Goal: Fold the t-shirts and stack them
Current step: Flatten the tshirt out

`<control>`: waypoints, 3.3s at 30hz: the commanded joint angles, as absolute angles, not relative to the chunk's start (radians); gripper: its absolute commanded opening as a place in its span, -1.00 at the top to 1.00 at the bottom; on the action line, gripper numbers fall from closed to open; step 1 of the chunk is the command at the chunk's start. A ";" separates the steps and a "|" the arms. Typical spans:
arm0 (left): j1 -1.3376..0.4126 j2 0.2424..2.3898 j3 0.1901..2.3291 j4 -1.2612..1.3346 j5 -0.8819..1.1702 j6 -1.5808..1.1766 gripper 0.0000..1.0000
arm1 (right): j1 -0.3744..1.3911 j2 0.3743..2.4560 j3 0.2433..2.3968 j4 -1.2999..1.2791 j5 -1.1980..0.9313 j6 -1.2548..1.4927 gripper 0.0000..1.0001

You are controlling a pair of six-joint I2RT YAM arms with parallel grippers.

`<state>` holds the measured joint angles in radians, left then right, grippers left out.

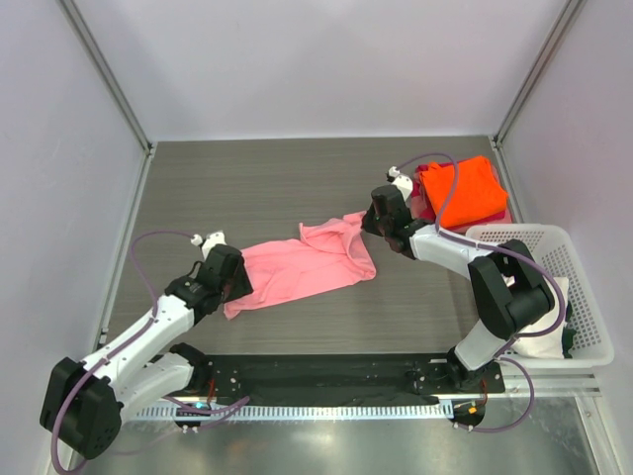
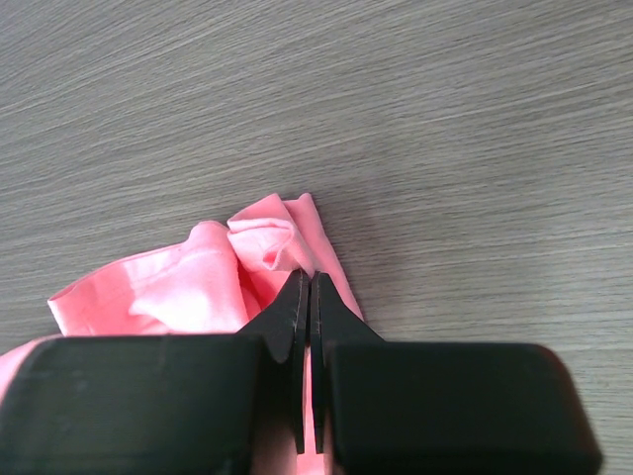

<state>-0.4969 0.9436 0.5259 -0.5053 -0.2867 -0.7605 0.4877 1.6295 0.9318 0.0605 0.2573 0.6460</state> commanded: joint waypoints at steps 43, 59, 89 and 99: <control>-0.005 1.009 1.310 -0.658 0.216 -0.687 1.00 | 0.288 1.122 0.726 -0.371 0.666 0.854 0.98; 0.061 1.187 1.265 -0.502 0.316 -0.762 1.00 | 0.288 0.873 0.561 -0.324 0.315 0.704 0.98; 0.067 0.877 0.884 -0.801 0.044 -0.798 0.99 | 0.423 1.239 0.987 -0.399 0.091 0.539 0.05; 0.080 0.900 0.876 -0.805 0.046 -0.818 1.00 | 0.538 1.911 1.524 -0.431 0.121 0.469 0.05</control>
